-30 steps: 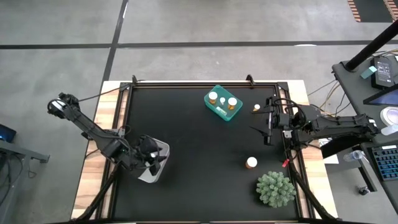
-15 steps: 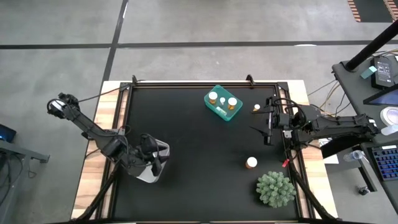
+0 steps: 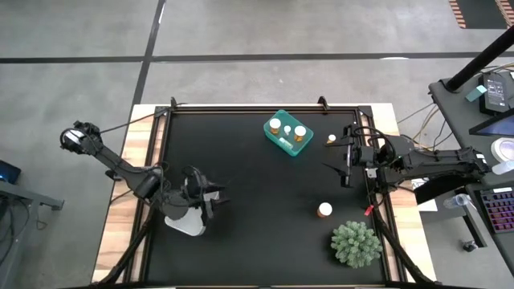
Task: Pick and place medicine bottles into bin by pill shape (circle, oval)
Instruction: Put the orange tablet bottle into the gray bin
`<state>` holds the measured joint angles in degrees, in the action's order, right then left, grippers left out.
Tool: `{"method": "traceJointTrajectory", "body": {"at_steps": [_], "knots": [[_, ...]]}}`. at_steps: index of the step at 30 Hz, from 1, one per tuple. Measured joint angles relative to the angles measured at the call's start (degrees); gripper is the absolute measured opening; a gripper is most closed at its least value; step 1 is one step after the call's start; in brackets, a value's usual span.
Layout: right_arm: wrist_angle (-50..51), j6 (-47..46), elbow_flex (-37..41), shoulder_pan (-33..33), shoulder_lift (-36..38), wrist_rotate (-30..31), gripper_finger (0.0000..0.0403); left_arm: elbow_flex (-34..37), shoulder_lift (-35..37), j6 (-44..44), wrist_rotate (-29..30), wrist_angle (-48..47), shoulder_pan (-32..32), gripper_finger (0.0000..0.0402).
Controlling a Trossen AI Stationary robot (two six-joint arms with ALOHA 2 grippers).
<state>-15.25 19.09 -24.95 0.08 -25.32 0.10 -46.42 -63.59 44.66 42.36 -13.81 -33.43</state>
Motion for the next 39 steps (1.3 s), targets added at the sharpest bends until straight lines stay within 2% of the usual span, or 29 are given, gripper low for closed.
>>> {"method": "traceJointTrajectory", "body": {"at_steps": [6, 13, 23, 33, 39], "knots": [[0.0, 0.0, 0.0, 0.0, 0.0, 0.0, 0.024, 0.0, 0.0, -6.3, 0.0, 6.3, 2.1, 0.021], [0.0, 0.0, 0.0, 0.0, 0.0, 0.0, 0.024, 0.0, -3.3, -8.1, -0.2, 7.7, 5.9, 0.021], [0.0, -0.6, 0.0, 0.0, 0.0, 0.0, 0.024, 0.0, -9.1, -11.6, -11.5, 7.4, 13.6, 0.021], [0.0, -2.3, 0.0, 0.0, 0.0, 4.3, 0.024, 0.0, -8.9, -21.4, -17.0, 7.5, 21.3, 0.021], [0.0, -4.3, 0.0, 0.0, 0.0, 4.5, 0.024, 0.0, -8.9, -26.9, -20.5, 7.4, 25.3, 0.021]]}}
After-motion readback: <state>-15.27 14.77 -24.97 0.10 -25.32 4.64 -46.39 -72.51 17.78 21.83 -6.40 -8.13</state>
